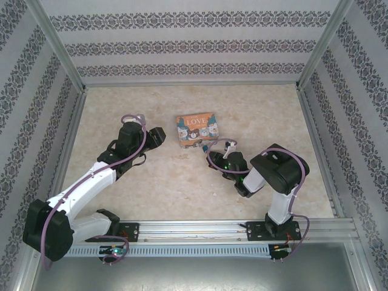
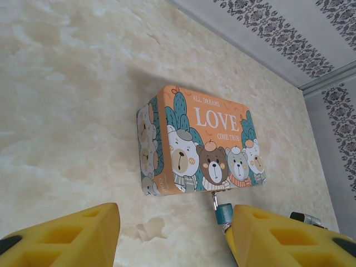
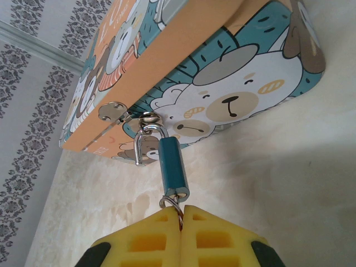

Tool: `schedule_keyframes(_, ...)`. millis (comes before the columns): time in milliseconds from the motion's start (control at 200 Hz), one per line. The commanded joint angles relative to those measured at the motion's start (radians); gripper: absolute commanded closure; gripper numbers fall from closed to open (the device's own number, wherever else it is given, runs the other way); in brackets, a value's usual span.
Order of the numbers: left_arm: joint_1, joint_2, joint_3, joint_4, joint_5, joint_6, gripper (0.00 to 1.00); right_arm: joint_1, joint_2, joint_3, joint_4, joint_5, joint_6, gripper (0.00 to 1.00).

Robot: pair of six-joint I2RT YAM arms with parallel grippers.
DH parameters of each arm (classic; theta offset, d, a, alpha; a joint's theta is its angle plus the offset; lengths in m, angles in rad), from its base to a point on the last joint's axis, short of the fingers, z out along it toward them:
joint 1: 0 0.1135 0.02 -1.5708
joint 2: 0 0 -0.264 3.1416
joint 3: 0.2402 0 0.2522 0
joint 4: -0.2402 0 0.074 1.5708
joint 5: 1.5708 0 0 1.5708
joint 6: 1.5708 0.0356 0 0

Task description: Unlock a padlock with a key

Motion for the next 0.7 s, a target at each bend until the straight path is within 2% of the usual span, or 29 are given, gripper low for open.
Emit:
schedule_keyframes(0, -0.001, -0.013, -0.009, -0.021, -0.012, 0.025, 0.45, -0.018, 0.008, 0.009, -0.025, -0.005, -0.002, 1.00)
schedule_keyframes(255, 0.002, -0.013, -0.012, -0.020, -0.006, 0.024, 0.45, -0.030, -0.031, 0.008, -0.077, -0.021, -0.021, 0.99)
schedule_keyframes(365, 0.002, -0.011, -0.013, -0.017, -0.003, 0.022, 0.45, -0.034, -0.057, 0.000, -0.097, -0.018, -0.035, 0.91)
schedule_keyframes(560, 0.007, -0.012, -0.009, -0.018, -0.001, 0.031, 0.44, -0.038, -0.107, -0.023, -0.128, -0.014, -0.056, 0.67)
schedule_keyframes(695, 0.013, -0.012, -0.006, -0.017, 0.011, 0.048, 0.40, -0.042, -0.152, -0.033, -0.167, -0.015, -0.062, 0.57)
